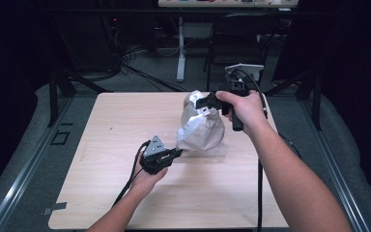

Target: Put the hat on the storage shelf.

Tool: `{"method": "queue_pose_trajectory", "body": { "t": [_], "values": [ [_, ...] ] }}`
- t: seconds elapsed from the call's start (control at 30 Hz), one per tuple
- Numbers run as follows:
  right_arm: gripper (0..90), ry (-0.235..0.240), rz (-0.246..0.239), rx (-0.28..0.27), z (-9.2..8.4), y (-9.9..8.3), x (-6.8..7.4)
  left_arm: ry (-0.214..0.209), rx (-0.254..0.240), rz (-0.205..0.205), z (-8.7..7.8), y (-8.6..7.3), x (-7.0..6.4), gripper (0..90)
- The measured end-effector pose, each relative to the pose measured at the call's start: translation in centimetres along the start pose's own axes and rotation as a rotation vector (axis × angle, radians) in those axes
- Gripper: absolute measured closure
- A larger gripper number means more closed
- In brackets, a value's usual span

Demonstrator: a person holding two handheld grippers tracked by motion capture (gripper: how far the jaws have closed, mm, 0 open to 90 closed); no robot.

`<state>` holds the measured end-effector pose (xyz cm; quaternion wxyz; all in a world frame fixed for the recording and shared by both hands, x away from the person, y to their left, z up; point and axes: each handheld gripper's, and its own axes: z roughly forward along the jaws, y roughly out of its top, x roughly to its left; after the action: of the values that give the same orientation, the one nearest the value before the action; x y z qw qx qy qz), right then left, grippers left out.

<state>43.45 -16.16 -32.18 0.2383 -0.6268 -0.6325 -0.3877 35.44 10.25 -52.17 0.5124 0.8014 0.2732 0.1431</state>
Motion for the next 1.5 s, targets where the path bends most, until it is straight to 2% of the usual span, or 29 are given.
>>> {"method": "queue_pose_trajectory", "body": {
  "t": [0.13, 0.27, 0.33, 0.5, 0.57, 0.63, 0.7, 0.73, 0.8, 0.87, 1.0, 1.07, 1.13, 1.2, 1.33, 1.4, 1.43, 1.5],
  "values": [
    [82.0, 0.007, -0.017, 0.029, 0.3, -0.2, 0.4, -0.042, 0.004, 0.006, 0.0, 0.0, 0.5, 85.1],
    [81.9, -0.004, -0.016, 0.026, 0.6, -0.2, 0.5, -0.066, 0.005, 0.008, -0.1, -0.1, 1.1, 85.1],
    [81.8, -0.006, -0.02, 0.025, 0.7, -0.1, 0.5, -0.061, -0.002, 0.003, -0.2, -0.3, 1.1, 85.1],
    [81.4, -0.006, -0.021, 0.036, 1.5, 0.0, 0.5, -0.001, -0.022, -0.021, -0.2, -0.7, 0.3, 85.1],
    [81.3, -0.009, -0.024, 0.029, 1.8, 0.0, 0.6, 0.007, -0.024, -0.019, -0.2, -0.9, 0.2, 85.0],
    [81.2, -0.01, -0.023, 0.035, 2.2, 0.0, 0.8, 0.03, -0.028, -0.038, -0.3, -1.2, -0.1, 85.0],
    [81.2, -0.008, -0.023, 0.035, 2.4, 0.0, 0.9, 0.028, -0.017, -0.032, -0.3, -1.3, -0.1, 85.1],
    [81.3, -0.015, -0.037, 0.057, 2.8, 0.0, 0.9, 0.024, -0.016, -0.033, -0.3, -1.5, -0.1, 85.1],
    [81.4, -0.015, -0.033, 0.051, 3.0, -0.1, 1.0, 0.027, -0.022, -0.037, -0.2, -1.6, -0.2, 85.2],
    [81.7, -0.017, -0.046, 0.07, 3.2, -0.5, 1.5, 0.002, -0.015, -0.019, -0.1, -1.6, 0.0, 85.3],
    [82.1, -0.013, -0.061, 0.094, 3.1, -1.1, 2.0, -0.002, -0.021, -0.004, -0.1, -1.5, 0.1, 85.5],
    [82.1, -0.007, -0.065, 0.101, 3.1, -1.3, 2.4, -0.053, -0.02, -0.006, -0.3, -1.6, 1.0, 85.5],
    [82.2, -0.008, -0.076, 0.097, 3.2, -1.4, 2.6, -0.061, -0.022, -0.006, -0.3, -1.6, 1.2, 85.4],
    [82.1, -0.013, -0.078, 0.102, 3.1, -1.6, 3.0, -0.059, -0.019, -0.013, -0.3, -1.5, 1.6, 85.2],
    [81.9, -0.022, -0.077, 0.093, 3.0, -1.3, 2.9, -0.029, -0.009, -0.026, 0.1, -1.6, 1.3, 85.1],
    [81.7, -0.03, -0.058, 0.07, 3.2, -1.0, 2.4, -0.013, 0.004, -0.041, 0.3, -1.7, 1.0, 85.1],
    [81.3, -0.031, -0.05, 0.066, 3.4, -0.7, 2.0, 0.007, -0.007, -0.069, 0.5, -1.9, 0.7, 85.2],
    [81.1, -0.026, -0.047, 0.066, 3.5, -0.6, 1.8, 0.011, -0.007, -0.084, 0.5, -1.9, 0.6, 85.2]
  ]
}}
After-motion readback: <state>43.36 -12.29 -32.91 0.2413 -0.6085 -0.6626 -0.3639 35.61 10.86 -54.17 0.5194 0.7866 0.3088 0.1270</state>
